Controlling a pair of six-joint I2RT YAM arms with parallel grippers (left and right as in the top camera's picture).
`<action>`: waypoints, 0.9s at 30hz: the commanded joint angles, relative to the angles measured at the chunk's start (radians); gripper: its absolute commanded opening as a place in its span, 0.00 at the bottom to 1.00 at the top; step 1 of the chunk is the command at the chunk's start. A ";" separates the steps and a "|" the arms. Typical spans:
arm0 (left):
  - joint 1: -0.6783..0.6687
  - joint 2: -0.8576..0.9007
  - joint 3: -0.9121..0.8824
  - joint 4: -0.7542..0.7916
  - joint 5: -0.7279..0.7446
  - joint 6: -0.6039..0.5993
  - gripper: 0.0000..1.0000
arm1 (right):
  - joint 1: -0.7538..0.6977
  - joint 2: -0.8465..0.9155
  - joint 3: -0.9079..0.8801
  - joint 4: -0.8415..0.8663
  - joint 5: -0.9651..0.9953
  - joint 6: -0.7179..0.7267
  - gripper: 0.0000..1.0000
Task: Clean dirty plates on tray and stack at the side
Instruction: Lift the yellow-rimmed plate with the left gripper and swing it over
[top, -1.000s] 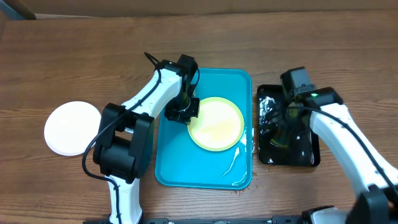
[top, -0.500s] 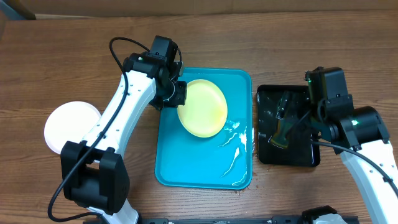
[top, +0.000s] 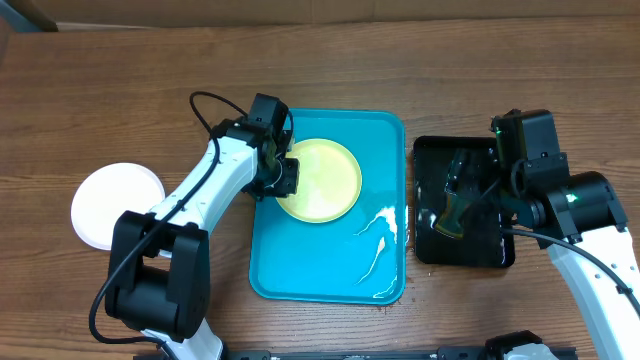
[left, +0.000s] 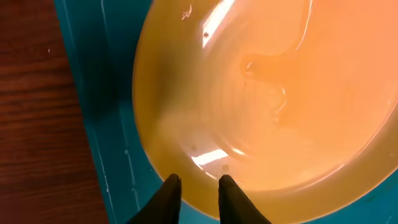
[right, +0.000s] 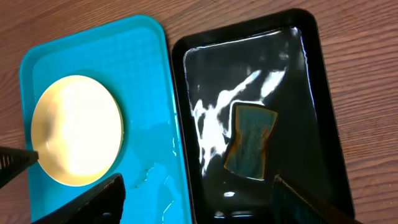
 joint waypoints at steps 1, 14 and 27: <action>0.031 0.004 0.000 0.028 -0.042 -0.072 0.33 | -0.009 -0.011 0.022 0.002 -0.005 -0.007 0.77; 0.049 0.006 -0.191 0.280 0.023 -0.056 0.35 | -0.009 -0.011 0.022 -0.011 -0.005 -0.007 0.77; 0.063 -0.006 -0.190 0.251 0.038 0.062 0.04 | -0.009 -0.011 0.022 -0.018 -0.004 -0.007 0.77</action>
